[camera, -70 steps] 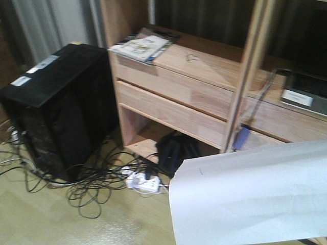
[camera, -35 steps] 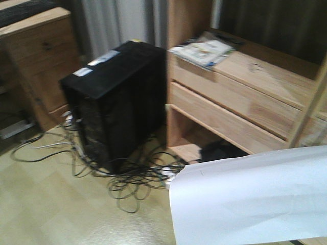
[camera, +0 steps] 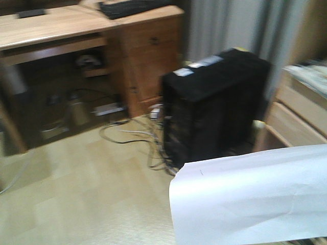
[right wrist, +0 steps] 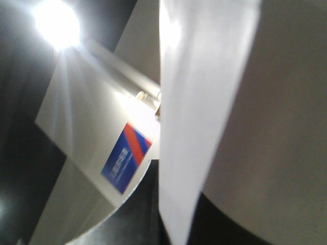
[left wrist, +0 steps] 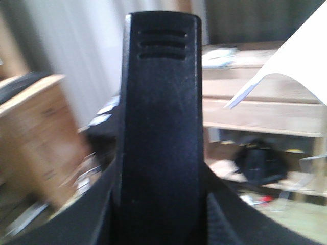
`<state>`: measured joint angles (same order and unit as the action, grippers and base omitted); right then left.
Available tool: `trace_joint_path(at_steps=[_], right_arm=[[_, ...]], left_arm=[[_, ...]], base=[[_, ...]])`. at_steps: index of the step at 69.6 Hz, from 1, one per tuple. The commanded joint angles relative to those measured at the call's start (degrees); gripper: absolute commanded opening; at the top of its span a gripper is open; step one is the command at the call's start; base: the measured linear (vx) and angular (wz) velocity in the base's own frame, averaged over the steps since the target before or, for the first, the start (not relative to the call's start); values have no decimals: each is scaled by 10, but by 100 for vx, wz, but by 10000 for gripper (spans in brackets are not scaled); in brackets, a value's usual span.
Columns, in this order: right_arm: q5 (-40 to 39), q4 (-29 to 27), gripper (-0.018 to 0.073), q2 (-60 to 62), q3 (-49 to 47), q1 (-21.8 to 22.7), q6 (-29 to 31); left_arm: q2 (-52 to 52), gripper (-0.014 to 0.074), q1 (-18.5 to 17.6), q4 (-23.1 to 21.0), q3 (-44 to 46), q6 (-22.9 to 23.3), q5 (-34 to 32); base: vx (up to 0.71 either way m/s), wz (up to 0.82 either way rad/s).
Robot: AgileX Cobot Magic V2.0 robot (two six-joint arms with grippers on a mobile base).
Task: Grab stapler and paper to desk for stapling
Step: 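Drive the base away from the shelf toward the wooden desk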
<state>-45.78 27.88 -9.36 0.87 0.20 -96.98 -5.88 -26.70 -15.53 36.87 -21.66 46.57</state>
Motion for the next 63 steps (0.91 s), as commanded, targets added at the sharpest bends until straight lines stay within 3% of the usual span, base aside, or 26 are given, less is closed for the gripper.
trace_joint_path(at_steps=[1,36,63], right_arm=[[-30,-8,-2,-6,-17,3,3],[-29,-8,-2,-6,-17,3,3],[-30,-8,-2,-6,-17,3,3]], left_arm=[[-10,-7,-2,-13,17,0,-67],[-10,-7,-2,-13,17,0,-67],[-10,-7,-2,-13,17,0,-67]], base=[[10,82],[9,66],[28,-6]])
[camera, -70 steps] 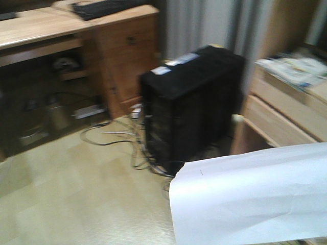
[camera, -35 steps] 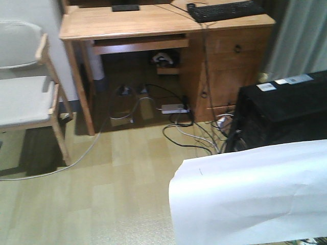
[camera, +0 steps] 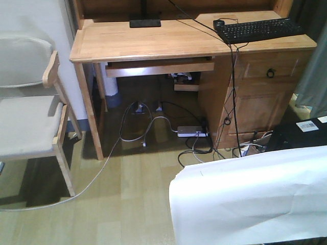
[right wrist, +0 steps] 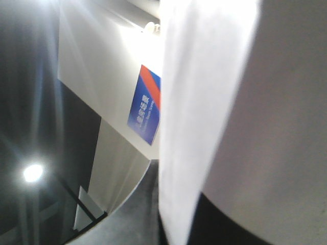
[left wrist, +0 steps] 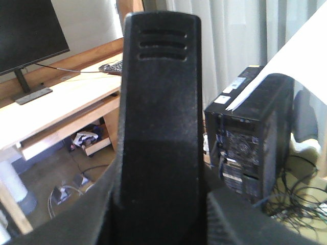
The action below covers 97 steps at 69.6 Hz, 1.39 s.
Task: Grab stapler and paper to desk for stapling
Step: 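Drive the base away from the shelf toward the wooden desk, then drive up to the desk edge in front of the monitor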
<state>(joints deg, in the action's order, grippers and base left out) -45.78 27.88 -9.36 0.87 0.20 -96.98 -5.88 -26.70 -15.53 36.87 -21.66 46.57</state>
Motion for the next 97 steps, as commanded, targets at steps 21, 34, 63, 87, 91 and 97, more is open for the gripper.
trace_joint_path(at_steps=[21,34,63,87,91,97], right_arm=[[-30,-8,-2,-6,-17,3,3],[-30,-8,-2,-6,-17,3,3],[-30,-8,-2,-6,-17,3,3],[-30,-8,-2,-6,-17,3,3],[-30,-8,-2,-6,-17,3,3],[-30,-8,-2,-6,-17,3,3]], left_arm=[[-10,-7,-2,-13,17,0,-67],[-10,-7,-2,-13,17,0,-67],[-10,-7,-2,-13,17,0,-67],[-10,-7,-2,-13,17,0,-67],[-10,-7,-2,-13,17,0,-67],[-10,-7,-2,-13,17,0,-67]], base=[[32,-5],[29,7],[28,10],[26,8],[25,7],[25,7]])
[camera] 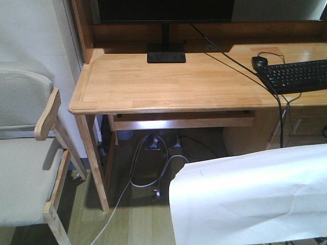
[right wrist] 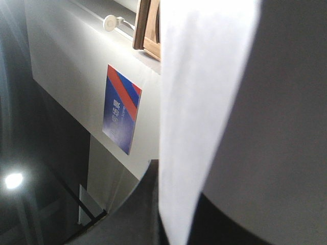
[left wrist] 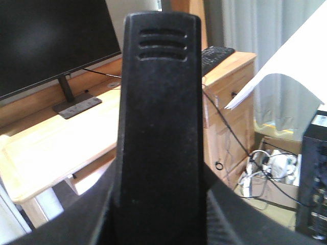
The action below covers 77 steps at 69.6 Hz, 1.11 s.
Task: Grab stapler and paper to desk for stapling
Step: 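Drive up to the desk edge in front of the monitor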
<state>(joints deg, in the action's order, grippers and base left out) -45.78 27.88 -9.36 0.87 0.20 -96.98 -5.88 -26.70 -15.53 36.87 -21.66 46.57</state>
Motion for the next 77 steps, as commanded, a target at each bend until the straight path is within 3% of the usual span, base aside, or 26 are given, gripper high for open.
trace_joint_path(at_steps=[1,77], right_arm=[[-30,-8,-2,-6,-17,3,3],[-30,-8,-2,-6,-17,3,3]], left_arm=[[-10,-7,-2,-13,17,0,-67],[-10,-7,-2,-13,17,0,-67]], base=[[24,6],[20,3]])
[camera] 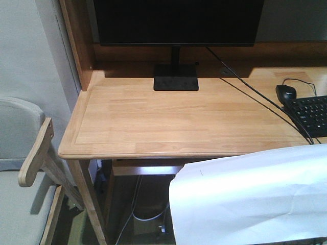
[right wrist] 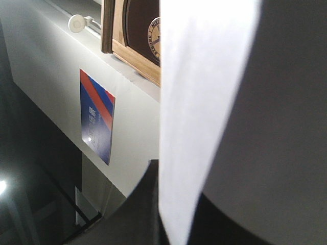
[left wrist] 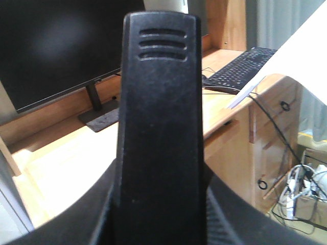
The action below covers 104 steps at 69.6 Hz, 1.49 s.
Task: Grab stapler and paper to desk for stapling
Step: 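Drive up to the desk edge in front of the monitor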
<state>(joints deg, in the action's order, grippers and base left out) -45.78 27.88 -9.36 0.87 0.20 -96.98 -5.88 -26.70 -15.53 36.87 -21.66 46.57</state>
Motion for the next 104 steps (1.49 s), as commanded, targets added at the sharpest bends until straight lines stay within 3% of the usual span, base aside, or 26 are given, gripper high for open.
trace_joint_path(at_steps=[1,104], right_arm=[[-30,-8,-2,-6,-17,3,3],[-30,-8,-2,-6,-17,3,3]], left_arm=[[-10,-7,-2,-13,17,0,-67],[-10,-7,-2,-13,17,0,-67]], base=[[15,6],[12,1]])
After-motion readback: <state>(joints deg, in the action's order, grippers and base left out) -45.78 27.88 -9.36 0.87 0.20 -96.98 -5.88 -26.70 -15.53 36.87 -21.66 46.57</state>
